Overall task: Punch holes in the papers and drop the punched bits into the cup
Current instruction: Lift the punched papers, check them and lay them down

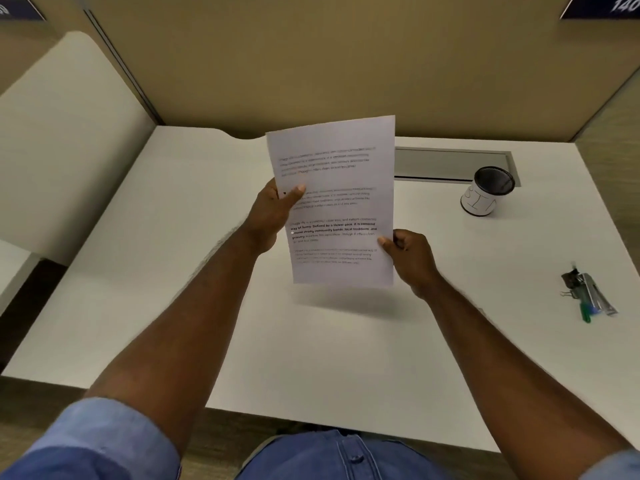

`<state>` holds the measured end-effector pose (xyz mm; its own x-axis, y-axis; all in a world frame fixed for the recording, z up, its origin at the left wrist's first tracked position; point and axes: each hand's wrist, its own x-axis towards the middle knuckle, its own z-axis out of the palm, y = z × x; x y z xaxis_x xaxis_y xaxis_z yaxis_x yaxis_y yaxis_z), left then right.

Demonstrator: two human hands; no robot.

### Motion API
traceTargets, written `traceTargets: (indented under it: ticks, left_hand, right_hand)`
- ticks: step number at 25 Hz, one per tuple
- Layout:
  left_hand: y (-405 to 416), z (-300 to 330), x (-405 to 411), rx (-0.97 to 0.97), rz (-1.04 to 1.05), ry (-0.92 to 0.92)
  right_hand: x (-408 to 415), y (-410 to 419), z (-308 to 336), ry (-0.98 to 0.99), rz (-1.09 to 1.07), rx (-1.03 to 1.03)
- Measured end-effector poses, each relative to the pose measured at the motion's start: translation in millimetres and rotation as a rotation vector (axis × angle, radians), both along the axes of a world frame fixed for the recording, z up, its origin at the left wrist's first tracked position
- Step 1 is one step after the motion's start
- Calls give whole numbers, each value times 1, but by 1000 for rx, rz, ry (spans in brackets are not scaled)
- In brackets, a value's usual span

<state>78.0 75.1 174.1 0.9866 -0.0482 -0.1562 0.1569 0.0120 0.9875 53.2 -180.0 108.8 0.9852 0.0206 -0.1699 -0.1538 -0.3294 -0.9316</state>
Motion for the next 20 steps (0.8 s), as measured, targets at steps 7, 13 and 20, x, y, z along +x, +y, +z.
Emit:
traceTargets:
  ticks: [7,13,20]
  left_hand:
    - [20,-45,-42,111,45,251]
    - [41,-48,-65,48,82,303]
    - [94,-46,-63,49,100,310]
  right_hand:
    - [-3,2,5,329,31,323]
    - [-15,26,12,392,59,303]
    - [-14,76,20,389,37,276]
